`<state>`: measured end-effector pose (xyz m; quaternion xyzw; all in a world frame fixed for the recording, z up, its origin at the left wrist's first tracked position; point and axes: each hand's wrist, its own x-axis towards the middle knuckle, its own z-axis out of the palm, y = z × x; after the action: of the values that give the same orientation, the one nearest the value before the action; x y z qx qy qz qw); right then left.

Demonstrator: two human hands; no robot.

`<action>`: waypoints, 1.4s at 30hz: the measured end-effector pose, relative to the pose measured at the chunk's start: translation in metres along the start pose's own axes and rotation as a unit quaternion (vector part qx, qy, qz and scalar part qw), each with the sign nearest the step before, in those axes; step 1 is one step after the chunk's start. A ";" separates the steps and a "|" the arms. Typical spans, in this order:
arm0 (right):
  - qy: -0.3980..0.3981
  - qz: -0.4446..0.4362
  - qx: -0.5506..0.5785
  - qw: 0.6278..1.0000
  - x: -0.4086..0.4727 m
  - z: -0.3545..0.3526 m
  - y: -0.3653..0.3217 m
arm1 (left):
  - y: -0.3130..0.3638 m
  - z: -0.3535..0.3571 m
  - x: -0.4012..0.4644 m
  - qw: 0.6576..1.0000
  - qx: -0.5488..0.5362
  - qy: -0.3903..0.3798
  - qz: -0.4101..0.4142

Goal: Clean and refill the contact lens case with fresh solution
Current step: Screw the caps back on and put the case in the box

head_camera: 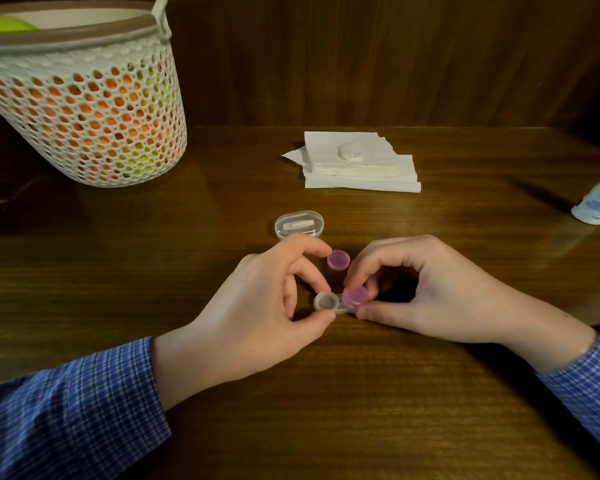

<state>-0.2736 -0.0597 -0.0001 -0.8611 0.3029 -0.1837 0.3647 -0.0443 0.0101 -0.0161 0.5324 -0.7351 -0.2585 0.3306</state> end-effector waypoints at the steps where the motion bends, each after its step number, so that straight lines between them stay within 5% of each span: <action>1: 0.000 -0.001 -0.001 1.000 0.000 0.000 0.000 | 0.000 0.000 0.000 1.000 0.000 -0.001 0.000; 42: 0.022 -0.049 -0.029 0.998 -0.001 0.006 -0.001 | 0.000 -0.001 0.000 1.000 -0.007 -0.005 -0.008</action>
<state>-0.2708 -0.0549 -0.0031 -0.8809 0.2735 -0.2109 0.3237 -0.0433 0.0097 -0.0156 0.5341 -0.7309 -0.2695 0.3286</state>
